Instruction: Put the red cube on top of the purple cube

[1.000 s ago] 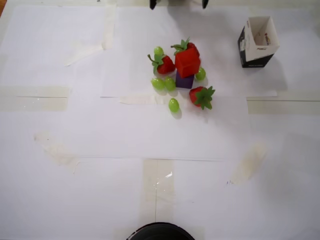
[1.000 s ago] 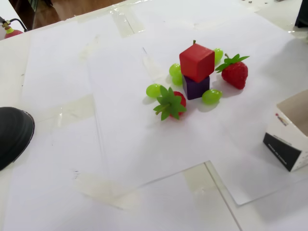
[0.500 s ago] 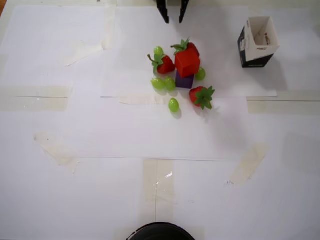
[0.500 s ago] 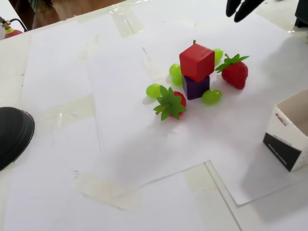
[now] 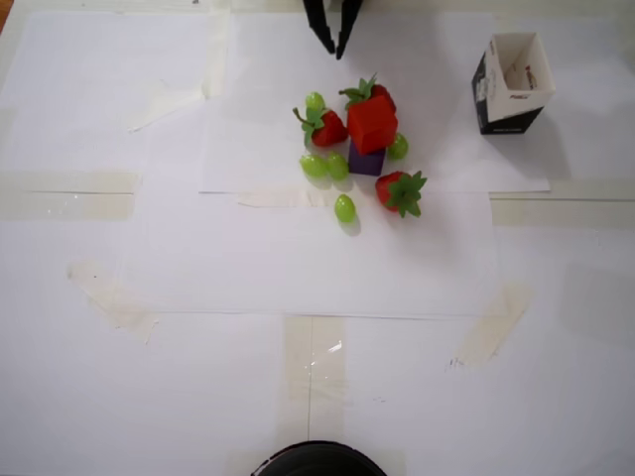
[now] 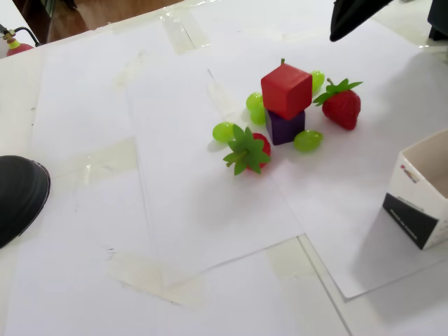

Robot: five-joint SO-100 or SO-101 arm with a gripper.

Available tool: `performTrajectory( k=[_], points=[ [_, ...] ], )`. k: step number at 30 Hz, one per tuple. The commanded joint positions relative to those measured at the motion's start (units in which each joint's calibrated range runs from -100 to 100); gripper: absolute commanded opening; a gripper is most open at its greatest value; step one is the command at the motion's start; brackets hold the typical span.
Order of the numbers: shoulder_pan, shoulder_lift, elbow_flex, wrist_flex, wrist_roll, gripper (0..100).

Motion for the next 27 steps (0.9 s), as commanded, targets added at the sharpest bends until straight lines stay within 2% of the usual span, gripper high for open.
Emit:
performTrajectory(
  k=[1, 7, 17, 27],
  points=[
    [1.0, -1.0, 1.5, -4.3, 0.4, 0],
    [1.5, -1.0, 8.2, -12.9, 0.2, 0],
    [3.8, -1.0, 8.2, -1.6, 0.8, 0],
    [3.2, -1.0, 8.2, 5.1, 1.7, 0]
  ],
)
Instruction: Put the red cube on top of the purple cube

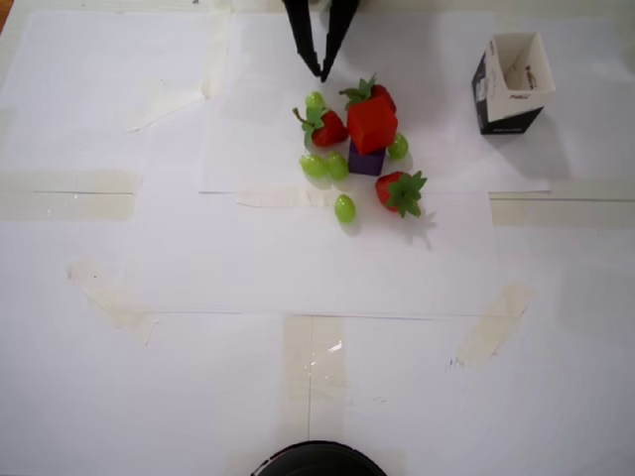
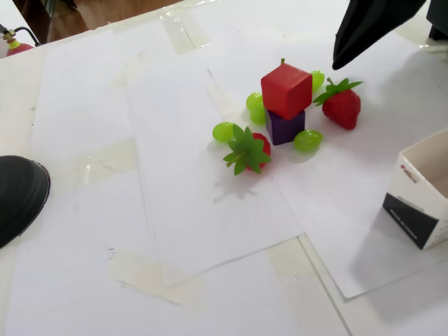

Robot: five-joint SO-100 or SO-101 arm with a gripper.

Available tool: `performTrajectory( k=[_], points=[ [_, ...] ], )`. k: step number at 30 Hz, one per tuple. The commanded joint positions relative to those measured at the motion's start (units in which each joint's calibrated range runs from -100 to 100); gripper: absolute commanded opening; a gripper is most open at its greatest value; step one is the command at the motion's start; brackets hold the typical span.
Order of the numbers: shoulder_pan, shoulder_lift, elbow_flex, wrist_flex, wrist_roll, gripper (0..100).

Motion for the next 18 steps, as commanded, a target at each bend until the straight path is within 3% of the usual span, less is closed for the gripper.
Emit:
performTrajectory(
  k=[1, 18],
  points=[
    [-0.2, -0.7, 0.0, 3.4, 0.8, 0],
    [-0.4, -0.7, 0.0, 11.8, 2.1, 0]
  ],
)
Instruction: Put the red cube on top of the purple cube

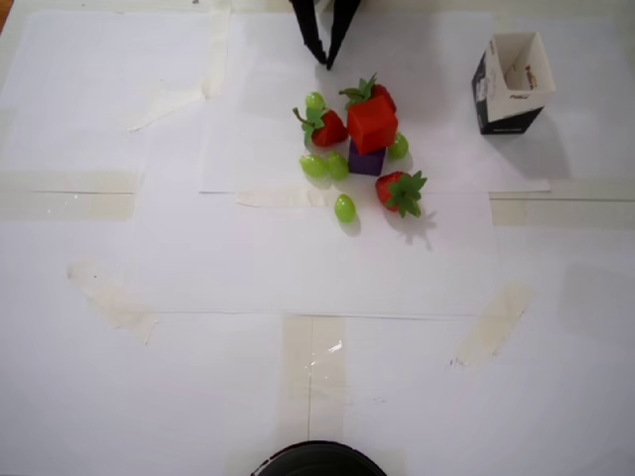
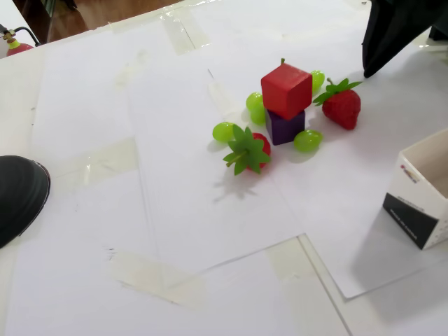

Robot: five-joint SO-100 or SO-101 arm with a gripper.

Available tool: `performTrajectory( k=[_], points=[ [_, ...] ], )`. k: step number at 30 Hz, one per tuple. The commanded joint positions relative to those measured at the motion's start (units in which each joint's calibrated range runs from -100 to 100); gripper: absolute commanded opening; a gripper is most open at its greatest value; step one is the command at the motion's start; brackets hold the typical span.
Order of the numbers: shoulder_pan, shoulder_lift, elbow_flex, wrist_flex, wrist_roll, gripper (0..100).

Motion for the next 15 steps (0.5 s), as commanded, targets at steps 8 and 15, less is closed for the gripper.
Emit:
performTrajectory(
  k=[8, 15],
  points=[
    [-0.4, 0.0, 0.0, 0.5, 0.3, 0],
    [-0.5, 0.0, 0.0, 0.7, 0.3, 0]
  ],
)
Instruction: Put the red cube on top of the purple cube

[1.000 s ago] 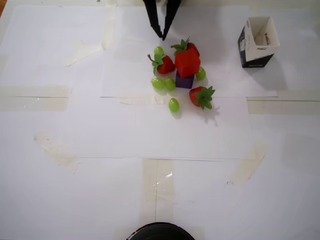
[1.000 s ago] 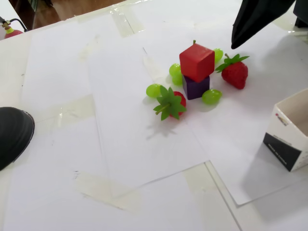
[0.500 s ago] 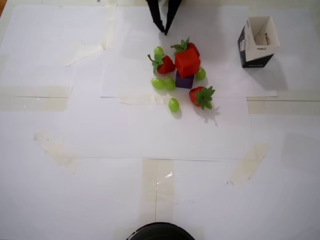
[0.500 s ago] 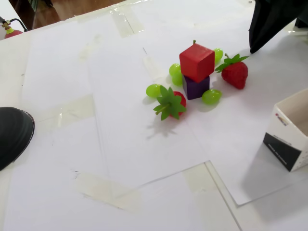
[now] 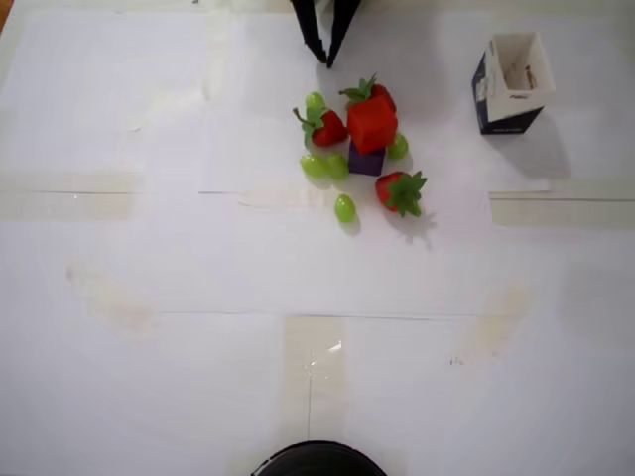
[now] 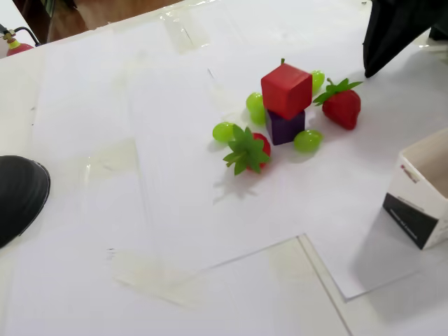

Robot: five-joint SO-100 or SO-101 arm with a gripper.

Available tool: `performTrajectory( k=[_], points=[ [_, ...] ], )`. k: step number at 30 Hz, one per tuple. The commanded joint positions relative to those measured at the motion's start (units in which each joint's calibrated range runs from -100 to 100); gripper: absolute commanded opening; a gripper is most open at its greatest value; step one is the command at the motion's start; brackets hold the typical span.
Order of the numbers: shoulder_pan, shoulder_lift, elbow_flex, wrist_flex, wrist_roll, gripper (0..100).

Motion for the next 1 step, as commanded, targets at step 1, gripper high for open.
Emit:
performTrajectory(
  k=[1],
  points=[
    [-0.6, 0.0, 0.0, 0.3, 0.2, 0]
  ],
)
